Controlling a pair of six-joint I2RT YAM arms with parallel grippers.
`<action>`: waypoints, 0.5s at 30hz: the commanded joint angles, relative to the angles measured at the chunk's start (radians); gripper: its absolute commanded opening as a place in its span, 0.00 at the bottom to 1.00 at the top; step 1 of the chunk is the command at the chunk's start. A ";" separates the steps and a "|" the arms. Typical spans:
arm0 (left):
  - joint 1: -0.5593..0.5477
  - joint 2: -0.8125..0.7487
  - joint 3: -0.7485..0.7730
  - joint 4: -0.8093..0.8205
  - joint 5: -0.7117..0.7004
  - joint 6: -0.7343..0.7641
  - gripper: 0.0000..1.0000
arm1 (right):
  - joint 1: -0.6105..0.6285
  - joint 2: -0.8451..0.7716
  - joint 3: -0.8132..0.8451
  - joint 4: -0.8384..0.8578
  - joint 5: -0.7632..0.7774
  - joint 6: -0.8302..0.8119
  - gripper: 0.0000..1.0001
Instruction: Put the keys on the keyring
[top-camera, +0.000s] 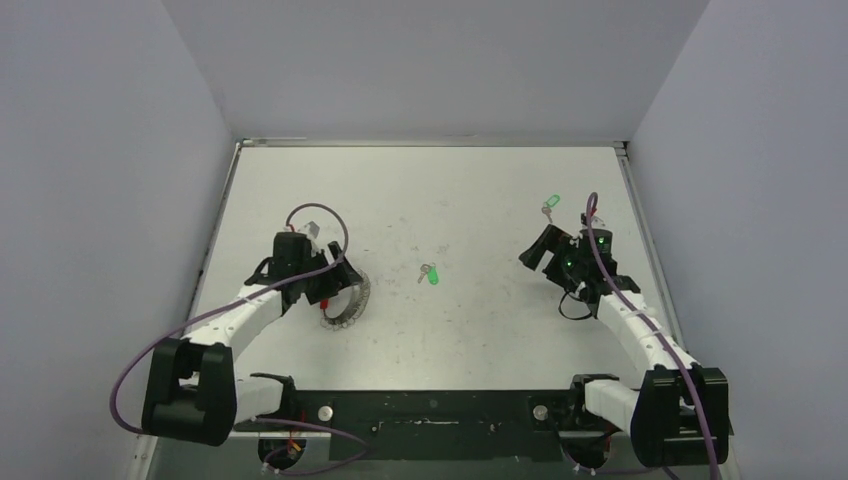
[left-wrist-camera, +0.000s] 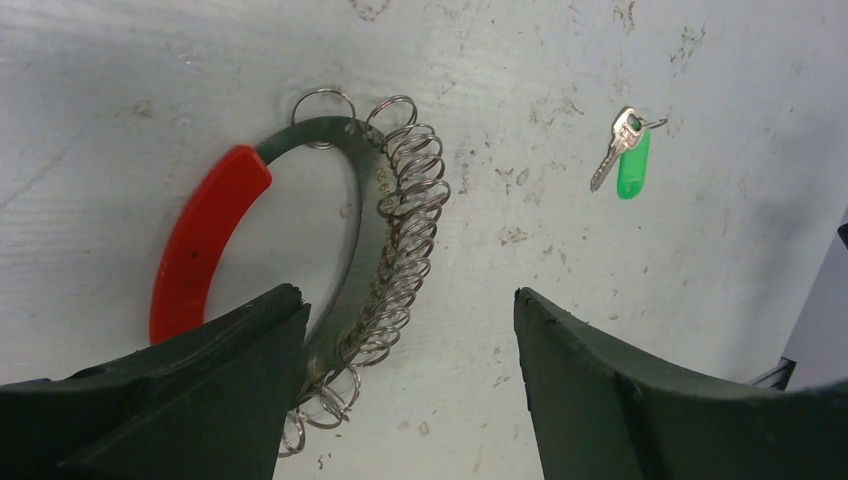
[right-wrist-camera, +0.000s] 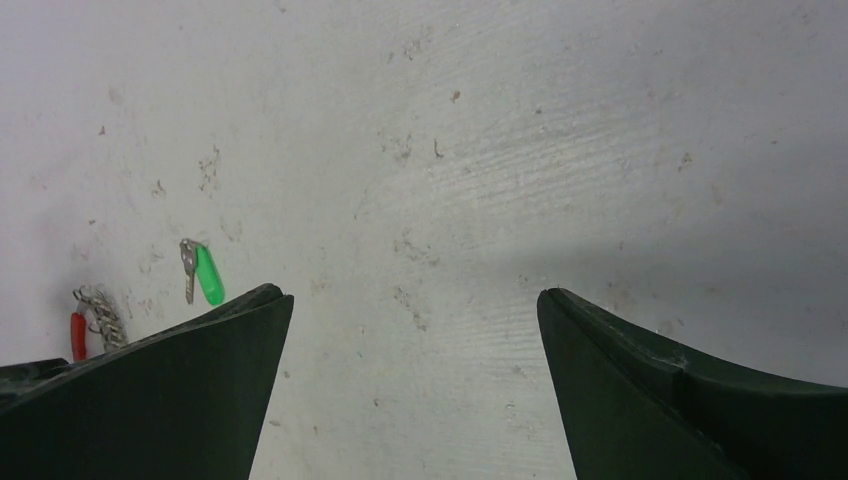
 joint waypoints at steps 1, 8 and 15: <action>-0.074 0.070 0.102 -0.035 -0.113 0.074 0.73 | -0.002 -0.032 -0.029 0.021 -0.044 -0.039 1.00; -0.112 0.214 0.183 -0.078 -0.190 0.092 0.73 | 0.014 -0.124 -0.054 -0.004 -0.052 -0.069 1.00; -0.156 0.275 0.197 -0.070 -0.185 0.077 0.72 | 0.042 -0.137 -0.037 -0.029 -0.066 -0.117 1.00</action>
